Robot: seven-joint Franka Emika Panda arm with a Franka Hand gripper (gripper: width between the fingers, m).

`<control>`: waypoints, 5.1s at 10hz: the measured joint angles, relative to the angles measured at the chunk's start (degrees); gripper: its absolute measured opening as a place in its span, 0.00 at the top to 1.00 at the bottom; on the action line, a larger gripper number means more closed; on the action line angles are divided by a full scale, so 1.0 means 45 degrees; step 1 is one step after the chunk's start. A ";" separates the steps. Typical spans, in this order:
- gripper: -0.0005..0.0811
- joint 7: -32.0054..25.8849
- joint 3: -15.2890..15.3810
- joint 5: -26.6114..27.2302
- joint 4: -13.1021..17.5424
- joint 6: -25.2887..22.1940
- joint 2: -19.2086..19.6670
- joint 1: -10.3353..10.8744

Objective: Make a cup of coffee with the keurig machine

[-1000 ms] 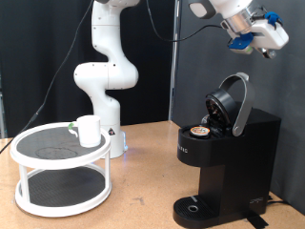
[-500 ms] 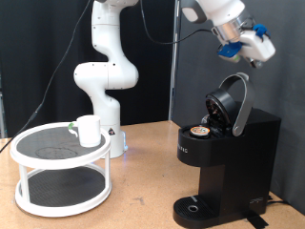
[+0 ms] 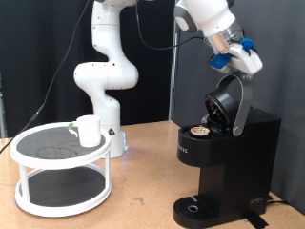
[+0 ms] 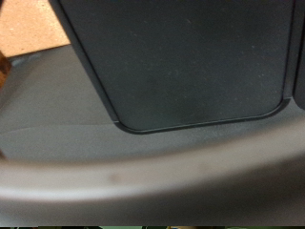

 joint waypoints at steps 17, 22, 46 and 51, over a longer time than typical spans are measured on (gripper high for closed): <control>0.99 -0.1635 -0.1586 -0.1705 -0.2811 -0.0010 -0.1277 -0.1305; 0.99 -0.1939 -0.1516 -0.2241 -0.4080 0.2903 -0.1047 -0.1338; 0.99 -0.6464 -0.2994 0.3192 -0.6354 -0.0853 -0.4401 -0.1251; 0.99 -0.4275 -0.3070 0.3454 -0.7640 0.0120 -0.5933 -0.1828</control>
